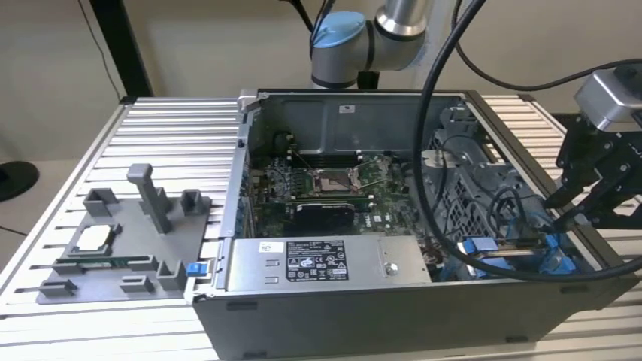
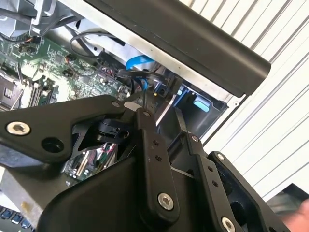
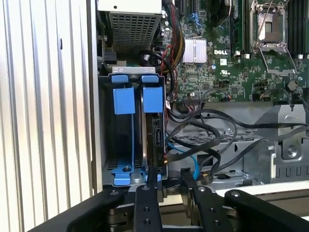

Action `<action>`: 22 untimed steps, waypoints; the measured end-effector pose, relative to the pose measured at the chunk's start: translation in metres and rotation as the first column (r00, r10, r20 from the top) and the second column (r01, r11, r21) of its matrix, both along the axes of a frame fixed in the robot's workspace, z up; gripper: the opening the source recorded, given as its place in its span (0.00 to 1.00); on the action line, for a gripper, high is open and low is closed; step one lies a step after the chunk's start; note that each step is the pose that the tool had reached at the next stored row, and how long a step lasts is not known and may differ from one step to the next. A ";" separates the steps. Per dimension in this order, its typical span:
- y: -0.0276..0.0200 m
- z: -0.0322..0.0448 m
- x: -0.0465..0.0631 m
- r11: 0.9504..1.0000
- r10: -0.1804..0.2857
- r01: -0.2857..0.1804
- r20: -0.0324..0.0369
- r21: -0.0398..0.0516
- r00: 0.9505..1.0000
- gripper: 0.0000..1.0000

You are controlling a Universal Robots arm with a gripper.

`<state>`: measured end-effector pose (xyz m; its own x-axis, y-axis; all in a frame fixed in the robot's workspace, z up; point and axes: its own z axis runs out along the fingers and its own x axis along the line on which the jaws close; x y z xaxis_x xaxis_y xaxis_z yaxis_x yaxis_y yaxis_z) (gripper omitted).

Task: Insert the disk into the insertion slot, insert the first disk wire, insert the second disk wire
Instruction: 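Insert the second disk wire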

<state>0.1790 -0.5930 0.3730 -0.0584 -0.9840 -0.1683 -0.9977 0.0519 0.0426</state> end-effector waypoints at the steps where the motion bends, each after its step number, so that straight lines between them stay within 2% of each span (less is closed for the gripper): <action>1: 0.0000 0.0000 0.001 1.000 0.000 0.000 -0.001 0.000 1.000 1.00; 15: -0.0001 -0.0023 0.002 1.000 0.000 0.000 0.000 0.000 1.000 1.00; 20: -0.0016 -0.0039 0.013 1.000 0.000 0.000 0.000 0.006 1.000 1.00; 22: -0.0039 -0.0054 0.016 1.000 0.001 -0.001 0.000 0.010 1.000 1.00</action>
